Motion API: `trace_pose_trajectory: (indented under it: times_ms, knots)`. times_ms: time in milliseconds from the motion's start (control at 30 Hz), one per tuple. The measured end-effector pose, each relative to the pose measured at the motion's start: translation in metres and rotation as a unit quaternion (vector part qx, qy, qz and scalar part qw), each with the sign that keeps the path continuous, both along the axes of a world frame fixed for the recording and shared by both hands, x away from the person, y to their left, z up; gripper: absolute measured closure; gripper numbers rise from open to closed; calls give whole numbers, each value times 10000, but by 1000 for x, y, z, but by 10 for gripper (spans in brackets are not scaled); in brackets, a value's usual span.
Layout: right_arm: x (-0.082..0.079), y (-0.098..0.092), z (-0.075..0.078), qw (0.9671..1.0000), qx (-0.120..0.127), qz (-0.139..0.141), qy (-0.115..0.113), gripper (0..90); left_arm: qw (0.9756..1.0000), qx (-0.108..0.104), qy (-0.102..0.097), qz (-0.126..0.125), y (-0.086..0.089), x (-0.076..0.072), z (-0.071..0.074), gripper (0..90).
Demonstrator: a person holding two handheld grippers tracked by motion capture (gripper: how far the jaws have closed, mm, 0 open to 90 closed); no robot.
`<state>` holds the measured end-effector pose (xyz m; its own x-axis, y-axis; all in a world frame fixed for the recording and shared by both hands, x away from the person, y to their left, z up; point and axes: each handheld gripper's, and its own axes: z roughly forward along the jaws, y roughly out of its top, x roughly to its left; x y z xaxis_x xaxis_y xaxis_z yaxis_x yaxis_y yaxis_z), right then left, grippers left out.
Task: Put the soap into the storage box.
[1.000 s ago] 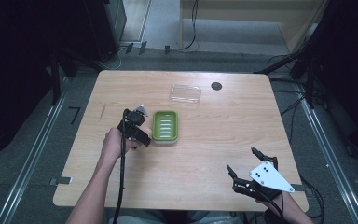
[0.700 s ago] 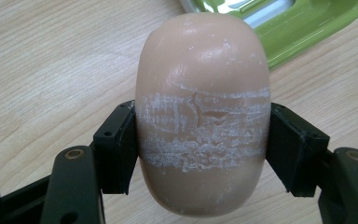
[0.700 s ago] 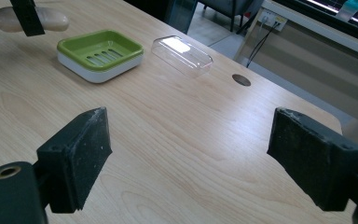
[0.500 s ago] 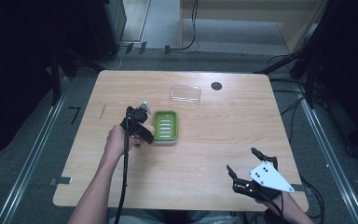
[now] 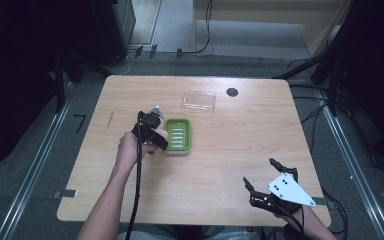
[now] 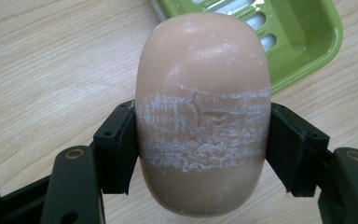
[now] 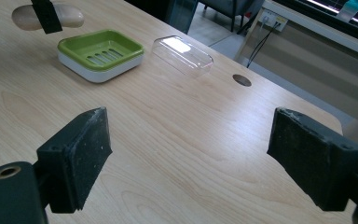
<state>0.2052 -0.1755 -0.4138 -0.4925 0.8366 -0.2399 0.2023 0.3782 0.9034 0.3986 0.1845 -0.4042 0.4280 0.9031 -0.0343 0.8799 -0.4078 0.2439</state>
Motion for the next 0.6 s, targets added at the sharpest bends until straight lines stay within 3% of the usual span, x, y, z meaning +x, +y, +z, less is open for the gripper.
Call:
trace_pose_trajectory:
  times_ms: [267, 600]
  knots:
    - [0, 0, 0, 10000, -11, 12, -4, 131, 9998, -149, -84, 89, -5, 4, 3, 340]
    - [0, 0, 0, 10000, 4, -5, 4, 131, 9995, -183, -243, 86, -17, 8, 8, 340]
